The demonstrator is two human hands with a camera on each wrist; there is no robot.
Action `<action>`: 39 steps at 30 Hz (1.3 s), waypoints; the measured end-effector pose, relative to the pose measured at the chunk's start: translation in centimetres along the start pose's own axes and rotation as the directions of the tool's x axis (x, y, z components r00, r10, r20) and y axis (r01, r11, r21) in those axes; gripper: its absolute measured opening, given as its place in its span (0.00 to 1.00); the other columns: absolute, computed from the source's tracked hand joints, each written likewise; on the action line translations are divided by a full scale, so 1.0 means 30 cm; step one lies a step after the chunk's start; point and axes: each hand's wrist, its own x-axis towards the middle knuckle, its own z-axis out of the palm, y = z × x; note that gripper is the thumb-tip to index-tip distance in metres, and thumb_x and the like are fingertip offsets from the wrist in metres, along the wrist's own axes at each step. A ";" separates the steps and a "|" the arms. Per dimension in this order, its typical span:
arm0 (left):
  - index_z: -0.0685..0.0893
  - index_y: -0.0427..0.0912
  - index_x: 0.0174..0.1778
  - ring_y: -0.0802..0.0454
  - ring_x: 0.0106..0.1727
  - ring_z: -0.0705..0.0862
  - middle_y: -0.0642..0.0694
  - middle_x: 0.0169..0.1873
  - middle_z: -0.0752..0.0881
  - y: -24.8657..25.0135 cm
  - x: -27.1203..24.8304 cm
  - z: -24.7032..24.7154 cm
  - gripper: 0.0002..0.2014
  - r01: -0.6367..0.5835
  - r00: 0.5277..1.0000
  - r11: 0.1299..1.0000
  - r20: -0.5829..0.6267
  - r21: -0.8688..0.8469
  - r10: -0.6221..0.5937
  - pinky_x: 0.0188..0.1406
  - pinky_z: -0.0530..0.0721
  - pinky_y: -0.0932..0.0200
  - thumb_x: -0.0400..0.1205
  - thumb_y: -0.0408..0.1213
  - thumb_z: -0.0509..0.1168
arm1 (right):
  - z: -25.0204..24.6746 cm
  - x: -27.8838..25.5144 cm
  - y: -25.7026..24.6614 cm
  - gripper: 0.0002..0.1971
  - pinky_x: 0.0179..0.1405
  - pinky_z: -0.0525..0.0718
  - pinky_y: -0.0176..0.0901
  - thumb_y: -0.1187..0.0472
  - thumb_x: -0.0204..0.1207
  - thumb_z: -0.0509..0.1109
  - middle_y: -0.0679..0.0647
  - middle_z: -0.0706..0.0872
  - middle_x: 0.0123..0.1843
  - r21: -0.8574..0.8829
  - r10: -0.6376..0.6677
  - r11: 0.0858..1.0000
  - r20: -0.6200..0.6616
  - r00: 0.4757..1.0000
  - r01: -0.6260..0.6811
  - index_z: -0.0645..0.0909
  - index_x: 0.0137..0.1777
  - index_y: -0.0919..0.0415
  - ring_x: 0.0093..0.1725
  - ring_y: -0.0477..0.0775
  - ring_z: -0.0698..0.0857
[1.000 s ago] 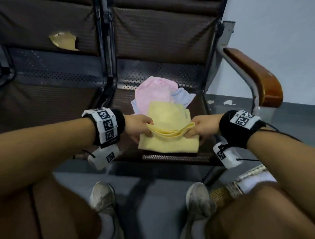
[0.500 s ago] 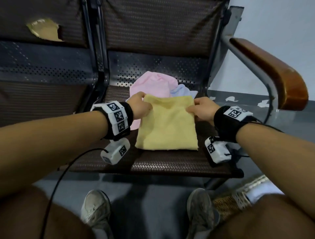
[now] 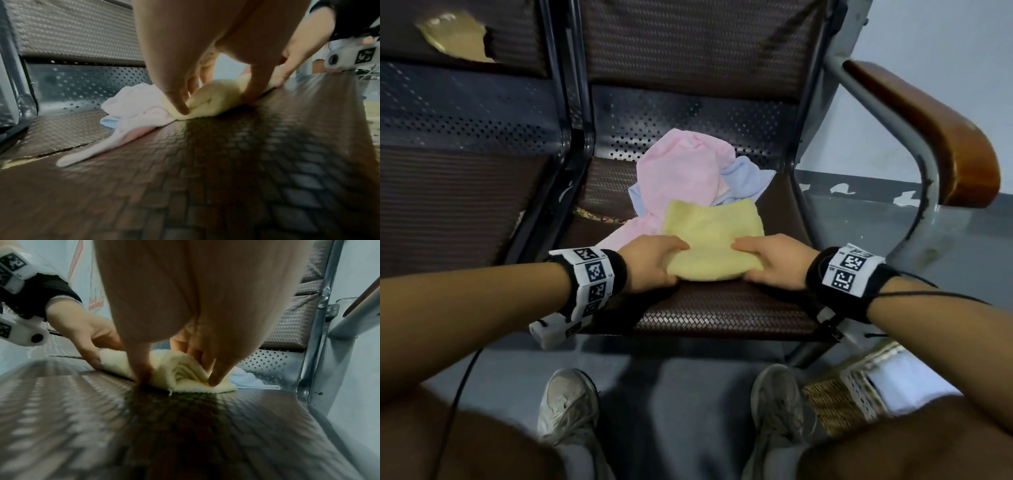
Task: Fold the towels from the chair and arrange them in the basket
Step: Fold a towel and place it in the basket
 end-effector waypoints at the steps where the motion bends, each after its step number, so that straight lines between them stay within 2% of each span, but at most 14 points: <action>1: 0.79 0.50 0.72 0.44 0.68 0.79 0.45 0.66 0.84 -0.001 0.001 -0.004 0.28 -0.005 0.999 0.999 -0.048 0.036 0.007 0.69 0.74 0.56 0.75 0.40 0.73 | -0.003 0.003 -0.003 0.20 0.71 0.75 0.51 0.55 0.82 0.69 0.56 0.85 0.70 0.002 -0.012 1.000 -0.044 0.999 0.012 0.80 0.72 0.57 0.70 0.62 0.81; 4: 0.87 0.48 0.57 0.40 0.59 0.83 0.42 0.53 0.89 0.005 0.001 -0.038 0.13 0.006 0.990 0.999 -0.141 0.050 0.002 0.60 0.79 0.52 0.76 0.40 0.68 | -0.034 -0.002 -0.022 0.08 0.54 0.80 0.53 0.59 0.83 0.62 0.57 0.87 0.47 0.029 0.018 0.999 -0.124 0.992 -0.015 0.83 0.51 0.60 0.53 0.65 0.85; 9: 0.84 0.48 0.50 0.44 0.48 0.84 0.45 0.43 0.88 0.022 -0.011 -0.081 0.12 0.039 0.969 0.965 -0.228 -0.258 -0.100 0.42 0.76 0.56 0.75 0.48 0.65 | -0.075 -0.013 0.007 0.11 0.43 0.72 0.45 0.58 0.82 0.66 0.43 0.79 0.33 0.343 0.158 0.935 -0.195 0.968 -0.083 0.78 0.36 0.50 0.40 0.53 0.79; 13: 0.79 0.50 0.57 0.46 0.49 0.84 0.47 0.45 0.87 0.029 0.031 -0.061 0.12 0.142 0.925 0.880 -0.255 -0.454 -0.281 0.39 0.77 0.58 0.81 0.51 0.66 | -0.057 0.002 0.025 0.10 0.47 0.75 0.44 0.56 0.83 0.65 0.49 0.83 0.40 0.483 0.268 0.856 -0.108 0.957 -0.185 0.82 0.40 0.52 0.46 0.54 0.82; 17: 0.76 0.46 0.52 0.42 0.49 0.85 0.43 0.51 0.85 0.020 0.055 -0.042 0.27 0.355 0.889 0.878 -0.173 -0.323 -0.423 0.48 0.85 0.51 0.77 0.69 0.61 | -0.030 0.017 0.029 0.16 0.51 0.79 0.45 0.39 0.81 0.64 0.49 0.86 0.49 0.342 0.364 0.895 -0.193 0.911 -0.285 0.84 0.49 0.50 0.52 0.54 0.83; 20: 0.74 0.44 0.50 0.43 0.33 0.89 0.41 0.41 0.87 0.038 0.052 -0.020 0.32 0.507 0.844 0.749 0.066 -0.427 -0.533 0.26 0.88 0.55 0.77 0.73 0.56 | -0.028 0.023 0.023 0.27 0.56 0.84 0.50 0.30 0.74 0.66 0.51 0.88 0.50 0.271 0.370 0.907 -0.150 0.917 -0.322 0.86 0.53 0.54 0.51 0.55 0.85; 23: 0.77 0.39 0.59 0.47 0.30 0.87 0.40 0.40 0.87 0.068 0.065 -0.006 0.32 0.547 0.815 0.585 0.223 -0.598 -0.534 0.22 0.84 0.61 0.79 0.67 0.62 | -0.030 0.029 0.016 0.28 0.59 0.84 0.53 0.33 0.75 0.69 0.56 0.89 0.52 0.243 0.367 0.908 -0.075 0.927 -0.340 0.87 0.55 0.60 0.53 0.58 0.86; 27: 0.77 0.33 0.65 0.39 0.47 0.89 0.35 0.54 0.85 0.103 0.081 -0.040 0.27 0.374 0.870 0.497 0.112 -0.783 -0.479 0.45 0.91 0.45 0.76 0.44 0.75 | -0.066 0.020 -0.008 0.22 0.61 0.84 0.52 0.38 0.74 0.73 0.53 0.88 0.56 0.218 0.344 0.913 0.046 0.938 -0.346 0.84 0.56 0.55 0.55 0.55 0.85; 29: 0.78 0.37 0.58 0.42 0.45 0.87 0.37 0.51 0.84 0.134 0.063 -0.091 0.23 0.240 0.907 0.568 -0.027 -0.787 -0.420 0.44 0.90 0.44 0.72 0.39 0.79 | -0.094 0.000 -0.024 0.25 0.62 0.83 0.50 0.39 0.72 0.74 0.51 0.85 0.60 0.200 0.323 0.921 0.093 0.942 -0.335 0.81 0.63 0.52 0.58 0.53 0.84; 31: 0.75 0.43 0.51 0.43 0.42 0.84 0.36 0.47 0.83 0.182 0.036 -0.149 0.20 0.117 0.931 0.542 -0.098 -0.832 -0.351 0.46 0.90 0.40 0.70 0.34 0.79 | -0.124 -0.021 -0.045 0.34 0.63 0.81 0.46 0.37 0.70 0.76 0.48 0.83 0.64 0.286 0.280 0.920 -0.001 0.960 -0.268 0.75 0.72 0.51 0.61 0.51 0.83; 33: 0.77 0.46 0.53 0.41 0.46 0.85 0.35 0.51 0.84 0.239 -0.004 -0.188 0.22 0.016 0.954 0.480 -0.131 -0.877 -0.269 0.53 0.88 0.34 0.67 0.31 0.78 | -0.156 -0.045 -0.083 0.42 0.65 0.81 0.44 0.41 0.69 0.79 0.49 0.83 0.68 0.545 0.257 0.827 -0.155 0.954 -0.134 0.68 0.81 0.51 0.64 0.49 0.84; 35: 0.80 0.49 0.60 0.44 0.49 0.85 0.39 0.54 0.85 0.294 -0.048 -0.207 0.29 -0.050 0.973 0.447 -0.145 -0.893 -0.182 0.50 0.87 0.44 0.61 0.33 0.75 | -0.180 -0.066 -0.139 0.40 0.60 0.85 0.40 0.55 0.71 0.81 0.55 0.87 0.65 0.800 0.243 0.599 -0.233 0.942 0.044 0.68 0.81 0.54 0.61 0.47 0.88; 37: 0.78 0.51 0.70 0.48 0.50 0.85 0.43 0.55 0.85 0.333 -0.078 -0.215 0.38 -0.105 0.977 0.390 -0.169 -0.915 -0.133 0.45 0.85 0.56 0.61 0.31 0.73 | -0.200 -0.089 -0.190 0.27 0.59 0.87 0.47 0.64 0.69 0.78 0.62 0.90 0.60 0.868 0.256 0.485 -0.260 0.931 0.109 0.80 0.70 0.62 0.56 0.51 0.90; 39: 0.73 0.51 0.75 0.45 0.55 0.85 0.40 0.58 0.85 0.356 -0.093 -0.221 0.40 -0.128 0.971 0.350 -0.189 -0.928 -0.145 0.49 0.85 0.54 0.64 0.31 0.73 | -0.217 -0.128 -0.221 0.17 0.62 0.87 0.56 0.67 0.71 0.76 0.65 0.91 0.57 0.864 0.313 0.494 -0.283 0.907 0.099 0.86 0.60 0.67 0.54 0.58 0.90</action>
